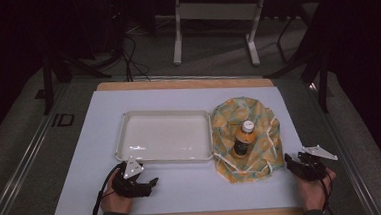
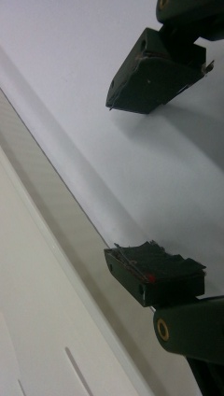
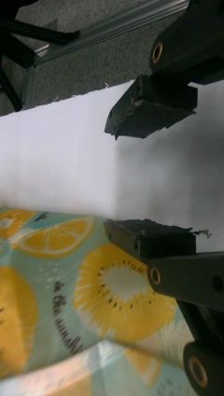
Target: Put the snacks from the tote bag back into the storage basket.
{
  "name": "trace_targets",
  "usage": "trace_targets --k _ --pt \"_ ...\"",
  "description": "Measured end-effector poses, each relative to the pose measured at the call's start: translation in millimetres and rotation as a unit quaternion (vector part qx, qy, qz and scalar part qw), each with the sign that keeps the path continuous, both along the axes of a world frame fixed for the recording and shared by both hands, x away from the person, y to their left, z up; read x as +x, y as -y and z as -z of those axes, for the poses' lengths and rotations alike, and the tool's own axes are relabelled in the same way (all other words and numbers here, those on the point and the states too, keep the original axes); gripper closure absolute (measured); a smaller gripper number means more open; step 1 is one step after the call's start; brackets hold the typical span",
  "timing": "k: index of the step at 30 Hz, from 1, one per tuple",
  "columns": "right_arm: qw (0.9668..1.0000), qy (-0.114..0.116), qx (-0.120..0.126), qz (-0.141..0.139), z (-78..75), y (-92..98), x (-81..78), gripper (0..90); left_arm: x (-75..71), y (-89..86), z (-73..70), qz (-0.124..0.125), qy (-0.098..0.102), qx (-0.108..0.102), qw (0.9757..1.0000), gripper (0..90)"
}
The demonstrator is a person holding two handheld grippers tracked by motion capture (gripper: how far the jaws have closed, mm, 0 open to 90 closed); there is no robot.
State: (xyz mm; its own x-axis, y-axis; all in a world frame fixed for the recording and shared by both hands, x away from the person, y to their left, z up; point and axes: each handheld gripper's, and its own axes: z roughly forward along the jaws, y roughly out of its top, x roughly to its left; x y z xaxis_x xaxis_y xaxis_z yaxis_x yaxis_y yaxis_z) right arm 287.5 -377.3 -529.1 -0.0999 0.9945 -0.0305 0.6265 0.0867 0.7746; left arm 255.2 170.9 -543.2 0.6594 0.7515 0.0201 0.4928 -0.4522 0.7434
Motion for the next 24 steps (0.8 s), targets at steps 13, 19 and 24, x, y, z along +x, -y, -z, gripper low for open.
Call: trace_targets --k 13,19,24 --pt "0.9996 0.014 0.017 -0.020 -8.7 -5.8 -4.8 55.3 -1.8 -6.4 -1.3 0.006 0.007 -0.034 0.9994 23.6" --pt "0.9993 0.008 0.016 -0.034 -10.9 -8.7 -2.8 60.6 -3.2 -7.2 -1.7 0.010 0.014 -0.038 0.9991 23.6" --pt "0.9987 0.001 0.017 -0.048 -14.5 -13.0 -0.2 60.5 -4.0 -8.1 -2.0 0.010 0.017 -0.042 0.9989 23.6"
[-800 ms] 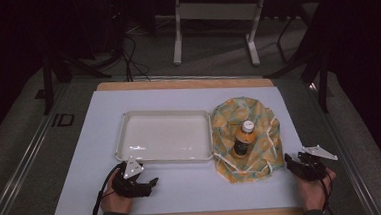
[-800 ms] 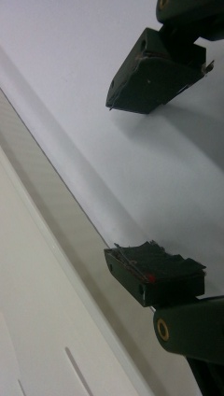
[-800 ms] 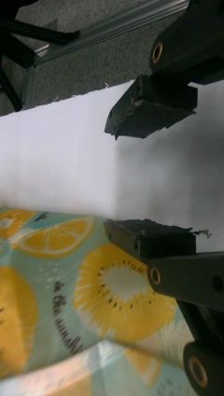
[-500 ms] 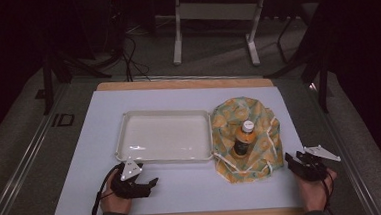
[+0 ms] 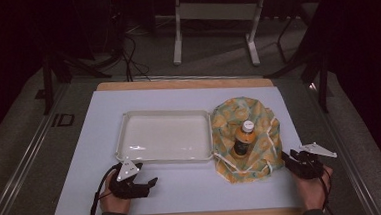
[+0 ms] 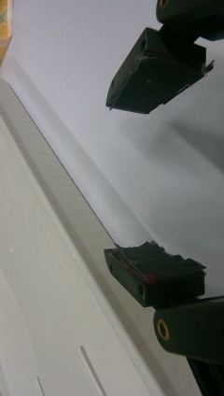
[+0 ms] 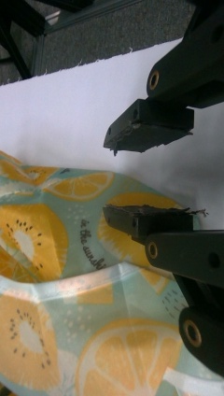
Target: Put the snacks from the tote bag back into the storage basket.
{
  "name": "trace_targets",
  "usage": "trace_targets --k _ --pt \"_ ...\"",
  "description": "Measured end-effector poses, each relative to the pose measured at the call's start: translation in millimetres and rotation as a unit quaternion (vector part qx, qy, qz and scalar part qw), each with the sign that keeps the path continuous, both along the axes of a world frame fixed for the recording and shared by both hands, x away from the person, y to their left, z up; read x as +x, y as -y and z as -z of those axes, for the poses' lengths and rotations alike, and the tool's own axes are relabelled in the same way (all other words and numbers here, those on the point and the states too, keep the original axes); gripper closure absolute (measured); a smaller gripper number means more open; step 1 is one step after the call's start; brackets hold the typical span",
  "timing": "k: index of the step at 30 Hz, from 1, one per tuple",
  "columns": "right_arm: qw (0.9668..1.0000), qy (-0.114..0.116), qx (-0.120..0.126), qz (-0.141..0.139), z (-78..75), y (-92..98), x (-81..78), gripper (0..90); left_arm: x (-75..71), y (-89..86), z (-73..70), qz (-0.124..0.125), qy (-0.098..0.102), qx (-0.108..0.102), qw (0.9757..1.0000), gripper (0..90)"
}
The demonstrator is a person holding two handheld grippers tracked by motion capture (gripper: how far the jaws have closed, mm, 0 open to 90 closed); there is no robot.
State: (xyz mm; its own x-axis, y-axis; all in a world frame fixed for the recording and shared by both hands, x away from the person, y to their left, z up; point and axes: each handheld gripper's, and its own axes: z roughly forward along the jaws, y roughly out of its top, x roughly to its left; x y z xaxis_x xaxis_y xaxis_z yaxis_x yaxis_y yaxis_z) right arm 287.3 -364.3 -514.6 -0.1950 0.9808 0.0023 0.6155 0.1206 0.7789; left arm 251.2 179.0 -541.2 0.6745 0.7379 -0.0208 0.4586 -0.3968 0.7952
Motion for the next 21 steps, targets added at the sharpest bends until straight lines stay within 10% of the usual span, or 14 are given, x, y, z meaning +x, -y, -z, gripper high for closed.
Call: trace_targets --k 21 --pt "0.9975 -0.045 -0.003 -0.054 -16.4 9.0 -5.0 56.4 1.0 1.5 0.5 -0.002 -0.004 0.006 1.0000 22.3"
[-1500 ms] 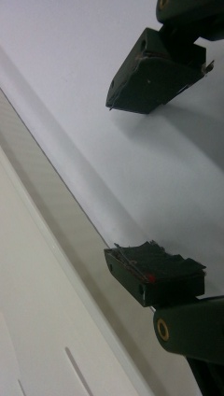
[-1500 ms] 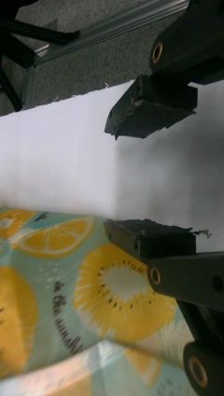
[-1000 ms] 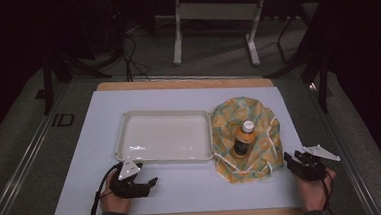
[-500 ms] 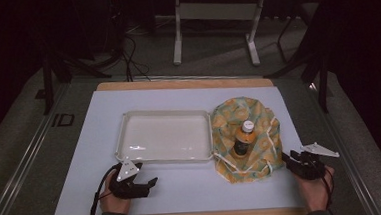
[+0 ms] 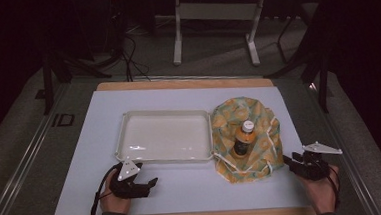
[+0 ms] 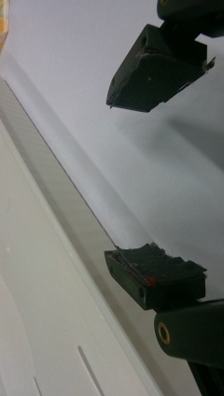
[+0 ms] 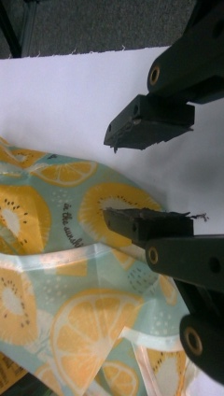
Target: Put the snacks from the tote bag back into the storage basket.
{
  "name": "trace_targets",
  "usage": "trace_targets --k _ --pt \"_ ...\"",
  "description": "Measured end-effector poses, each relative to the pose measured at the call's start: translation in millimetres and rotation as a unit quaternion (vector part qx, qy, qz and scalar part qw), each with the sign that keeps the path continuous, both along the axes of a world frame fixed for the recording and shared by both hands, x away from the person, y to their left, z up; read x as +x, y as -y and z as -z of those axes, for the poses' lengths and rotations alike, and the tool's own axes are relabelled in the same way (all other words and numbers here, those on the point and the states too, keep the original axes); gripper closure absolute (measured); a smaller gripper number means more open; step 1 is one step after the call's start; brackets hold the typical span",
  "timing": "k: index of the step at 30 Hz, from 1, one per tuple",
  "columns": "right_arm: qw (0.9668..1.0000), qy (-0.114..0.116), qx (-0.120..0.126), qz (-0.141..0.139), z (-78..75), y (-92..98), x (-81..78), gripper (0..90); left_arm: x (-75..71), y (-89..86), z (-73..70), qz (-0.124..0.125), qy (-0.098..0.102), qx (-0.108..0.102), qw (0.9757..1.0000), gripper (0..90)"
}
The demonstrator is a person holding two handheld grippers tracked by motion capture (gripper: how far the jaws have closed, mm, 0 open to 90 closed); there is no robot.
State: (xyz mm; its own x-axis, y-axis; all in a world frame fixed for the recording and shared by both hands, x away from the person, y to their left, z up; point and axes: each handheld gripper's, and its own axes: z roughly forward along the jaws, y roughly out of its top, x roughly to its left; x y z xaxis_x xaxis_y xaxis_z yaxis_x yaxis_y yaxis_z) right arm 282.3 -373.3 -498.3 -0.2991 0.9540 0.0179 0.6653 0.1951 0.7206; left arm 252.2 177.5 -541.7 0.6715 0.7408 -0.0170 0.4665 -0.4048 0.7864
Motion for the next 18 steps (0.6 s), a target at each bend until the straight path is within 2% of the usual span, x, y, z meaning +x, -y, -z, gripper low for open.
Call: trace_targets --k 6,9,12,18 --pt "0.9998 -0.006 -0.015 -0.011 -11.9 -2.3 4.4 56.3 0.2 0.6 0.0 0.001 0.000 0.006 1.0000 22.3" --pt "0.9992 -0.006 -0.034 -0.019 -22.7 -4.2 7.3 56.1 0.0 0.7 0.0 0.000 0.000 0.005 1.0000 22.3" --pt "0.9989 -0.005 -0.042 -0.021 -29.4 -5.0 9.0 56.0 -0.1 1.1 0.1 0.000 0.001 0.004 1.0000 22.3" --pt "0.9977 -0.014 -0.058 -0.034 -36.0 -8.4 12.4 55.3 0.1 0.8 0.0 0.001 0.000 0.004 1.0000 22.3"
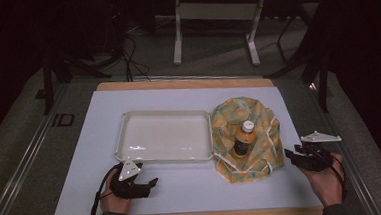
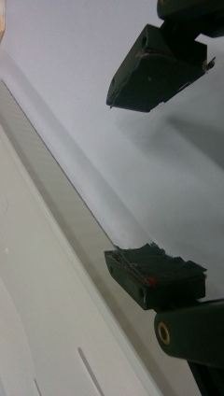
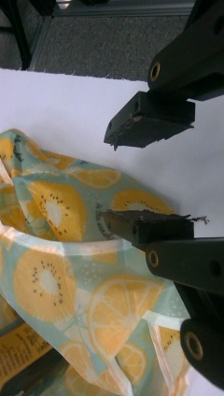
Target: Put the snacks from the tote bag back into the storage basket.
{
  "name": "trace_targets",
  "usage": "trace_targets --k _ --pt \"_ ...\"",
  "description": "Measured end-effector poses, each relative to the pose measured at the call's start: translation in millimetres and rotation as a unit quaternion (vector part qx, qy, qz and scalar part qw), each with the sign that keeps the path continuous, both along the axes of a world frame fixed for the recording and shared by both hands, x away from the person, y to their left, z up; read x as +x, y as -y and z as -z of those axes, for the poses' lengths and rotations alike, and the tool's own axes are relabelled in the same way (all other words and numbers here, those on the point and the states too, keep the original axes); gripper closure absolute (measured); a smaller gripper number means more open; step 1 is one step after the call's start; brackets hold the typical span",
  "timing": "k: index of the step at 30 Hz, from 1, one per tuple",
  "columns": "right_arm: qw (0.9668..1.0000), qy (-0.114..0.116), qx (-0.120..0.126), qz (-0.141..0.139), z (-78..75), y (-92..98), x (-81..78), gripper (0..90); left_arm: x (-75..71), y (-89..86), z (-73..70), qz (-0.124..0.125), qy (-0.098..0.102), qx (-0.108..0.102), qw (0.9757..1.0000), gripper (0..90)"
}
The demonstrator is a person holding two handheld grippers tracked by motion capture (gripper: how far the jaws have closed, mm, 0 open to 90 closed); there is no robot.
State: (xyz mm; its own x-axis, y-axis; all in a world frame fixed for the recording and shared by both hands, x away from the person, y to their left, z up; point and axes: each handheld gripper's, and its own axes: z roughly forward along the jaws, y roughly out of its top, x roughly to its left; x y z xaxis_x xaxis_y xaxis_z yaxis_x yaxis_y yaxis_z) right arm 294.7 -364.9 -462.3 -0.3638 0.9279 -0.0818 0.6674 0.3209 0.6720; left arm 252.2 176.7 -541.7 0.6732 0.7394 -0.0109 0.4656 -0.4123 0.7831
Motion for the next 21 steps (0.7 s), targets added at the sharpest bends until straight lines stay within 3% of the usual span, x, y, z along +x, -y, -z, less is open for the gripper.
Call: trace_targets --k 9,21 --pt "0.9989 -0.028 -0.006 -0.037 -10.1 -9.7 6.7 55.1 0.2 0.1 0.1 -0.001 -0.001 0.000 1.0000 22.3" --pt "0.9974 -0.034 -0.024 -0.059 -25.6 -16.7 12.1 54.6 0.2 0.3 0.1 -0.001 -0.001 0.002 1.0000 22.3"
